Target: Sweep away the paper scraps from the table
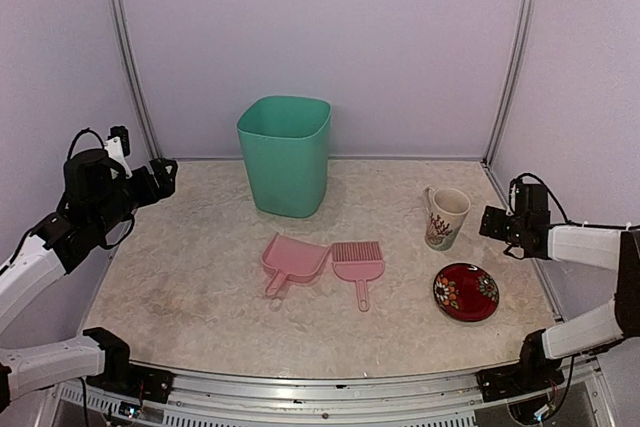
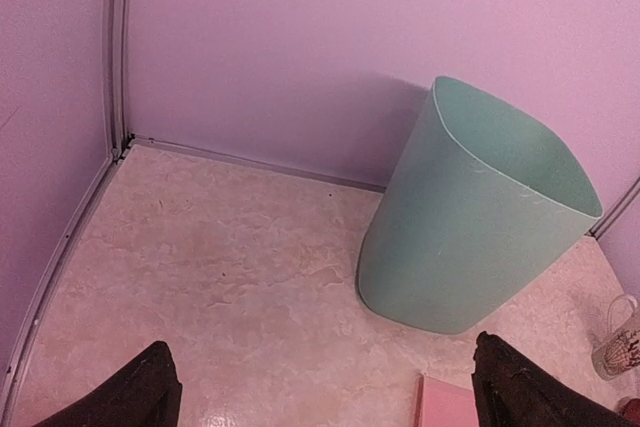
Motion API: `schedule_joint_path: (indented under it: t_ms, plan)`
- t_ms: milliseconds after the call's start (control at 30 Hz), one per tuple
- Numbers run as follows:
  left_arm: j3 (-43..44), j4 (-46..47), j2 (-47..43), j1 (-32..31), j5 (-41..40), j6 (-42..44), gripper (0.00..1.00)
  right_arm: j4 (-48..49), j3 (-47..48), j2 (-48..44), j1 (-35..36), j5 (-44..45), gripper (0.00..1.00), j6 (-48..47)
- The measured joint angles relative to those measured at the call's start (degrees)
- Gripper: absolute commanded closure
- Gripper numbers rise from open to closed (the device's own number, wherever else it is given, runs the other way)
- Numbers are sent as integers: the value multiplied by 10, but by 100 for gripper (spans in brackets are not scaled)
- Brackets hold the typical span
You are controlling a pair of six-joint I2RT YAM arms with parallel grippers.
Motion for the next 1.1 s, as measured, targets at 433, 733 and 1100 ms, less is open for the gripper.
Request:
schedule_joint_path:
  t_ms: [433,733,1100]
  plan:
    - [0,0,0,0,7,2,1,1,72,139,-9,-117,9,19]
    - [0,0,-2,0,7,6,1,5,85,182,-12,-164,10,37]
    - [0,0,-3,0,7,9,1,5,85,207,-13,-204,12,47]
